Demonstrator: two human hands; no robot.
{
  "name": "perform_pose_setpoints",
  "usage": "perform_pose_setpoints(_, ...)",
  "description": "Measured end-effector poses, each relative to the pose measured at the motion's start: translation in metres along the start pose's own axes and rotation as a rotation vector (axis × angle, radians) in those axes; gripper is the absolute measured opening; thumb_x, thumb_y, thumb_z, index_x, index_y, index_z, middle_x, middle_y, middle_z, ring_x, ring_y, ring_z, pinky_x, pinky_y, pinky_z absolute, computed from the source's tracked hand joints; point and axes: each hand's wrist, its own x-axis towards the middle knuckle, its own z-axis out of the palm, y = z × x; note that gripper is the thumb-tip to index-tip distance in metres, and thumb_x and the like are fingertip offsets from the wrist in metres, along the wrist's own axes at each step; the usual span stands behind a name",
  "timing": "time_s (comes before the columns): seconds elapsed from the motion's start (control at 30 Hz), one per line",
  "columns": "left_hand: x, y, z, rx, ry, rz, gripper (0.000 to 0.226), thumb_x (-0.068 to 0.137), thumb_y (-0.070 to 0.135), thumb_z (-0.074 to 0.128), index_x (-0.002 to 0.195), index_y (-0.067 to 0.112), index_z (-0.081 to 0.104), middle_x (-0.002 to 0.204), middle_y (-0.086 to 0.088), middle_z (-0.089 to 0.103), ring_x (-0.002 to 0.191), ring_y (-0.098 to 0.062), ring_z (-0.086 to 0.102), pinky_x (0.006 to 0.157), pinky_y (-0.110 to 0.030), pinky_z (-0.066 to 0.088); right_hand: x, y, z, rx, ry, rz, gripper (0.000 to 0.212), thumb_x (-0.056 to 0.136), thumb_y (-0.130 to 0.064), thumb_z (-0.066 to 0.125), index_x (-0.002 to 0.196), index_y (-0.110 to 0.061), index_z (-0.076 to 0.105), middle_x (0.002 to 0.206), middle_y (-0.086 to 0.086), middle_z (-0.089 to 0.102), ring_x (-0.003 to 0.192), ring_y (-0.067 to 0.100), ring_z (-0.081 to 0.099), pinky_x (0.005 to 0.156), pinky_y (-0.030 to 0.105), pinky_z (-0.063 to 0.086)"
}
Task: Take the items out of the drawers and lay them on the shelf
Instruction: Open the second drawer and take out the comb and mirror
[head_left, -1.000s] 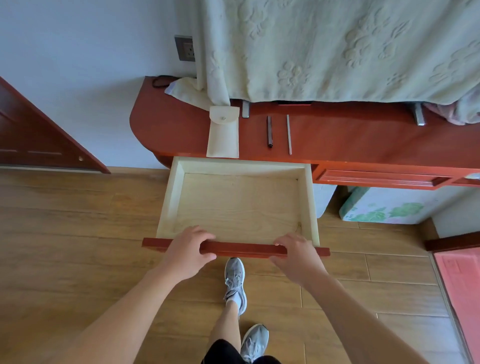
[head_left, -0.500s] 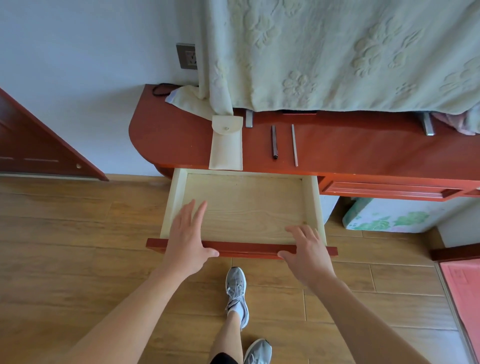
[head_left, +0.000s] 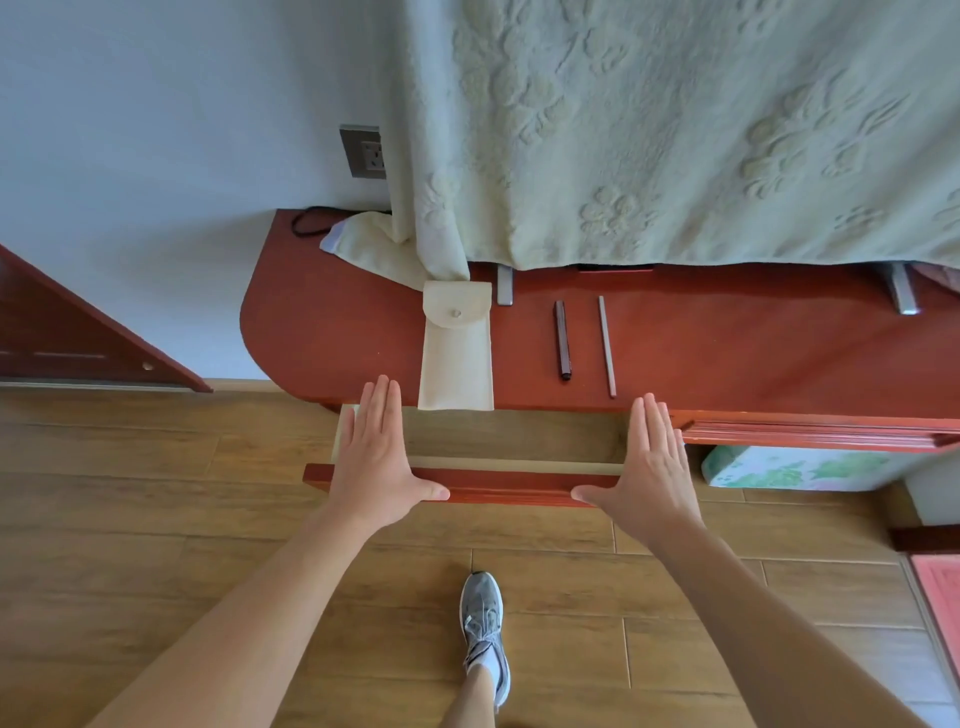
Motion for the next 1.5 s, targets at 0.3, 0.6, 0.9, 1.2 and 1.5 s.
perform_pose_setpoints(0.3,0.023,-0.015,0.005,0.040,0.189,0.057,0.114,0.068,0.073,0.071,0.152,0.007,0.032,0.162,-0.009,0.026,0.150,-0.026,0.023,0.120,-0.040,0.018,0.029,0.001,0.003,-0.019,0.079,0.023,0.116,0.075,-0.070,0.064,0.154,-0.005,0.009,0.164,0.008,0.001,0.151,0.023,-0.007,0.120,0.035,0.000)
perform_pose_setpoints(0.6,0.041,-0.038,0.019,-0.023,0.450,0.190,0.073,0.068,0.038,0.089,0.127,0.003,0.064,0.136,-0.011,0.060,0.125,-0.030,0.056,0.106,-0.045,0.046,0.044,0.009,0.027,0.058,0.354,0.032,0.084,0.073,-0.041,0.083,0.135,0.005,0.048,0.146,0.019,0.043,0.142,0.034,0.030,0.115,0.045,0.029)
perform_pose_setpoints(0.9,0.059,-0.036,0.041,-0.132,0.673,0.136,0.049,0.063,0.026,0.093,0.103,0.007,0.071,0.114,-0.007,0.068,0.102,-0.029,0.061,0.092,-0.041,0.045,0.066,0.017,0.048,0.080,0.607,0.027,0.060,0.067,-0.032,0.088,0.108,0.001,0.059,0.122,0.020,0.057,0.112,0.041,0.049,0.093,0.050,0.042)
perform_pose_setpoints(1.2,0.062,-0.039,0.041,-0.126,0.691,0.165,0.049,0.063,0.027,0.093,0.101,0.006,0.071,0.111,-0.007,0.068,0.099,-0.026,0.058,0.089,-0.040,0.044,0.066,0.018,0.052,0.096,0.655,0.011,0.058,0.073,-0.041,0.078,0.109,0.000,0.056,0.124,0.021,0.056,0.112,0.038,0.045,0.092,0.051,0.040)
perform_pose_setpoints(1.5,0.052,-0.026,0.026,-0.134,0.543,0.066,0.049,0.065,0.026,0.091,0.105,0.009,0.069,0.116,-0.006,0.065,0.106,-0.028,0.058,0.093,-0.040,0.044,0.057,0.002,0.034,0.086,0.501,0.111,0.059,0.072,-0.030,0.085,0.113,0.001,0.056,0.129,0.020,0.053,0.119,0.040,0.045,0.099,0.049,0.041)
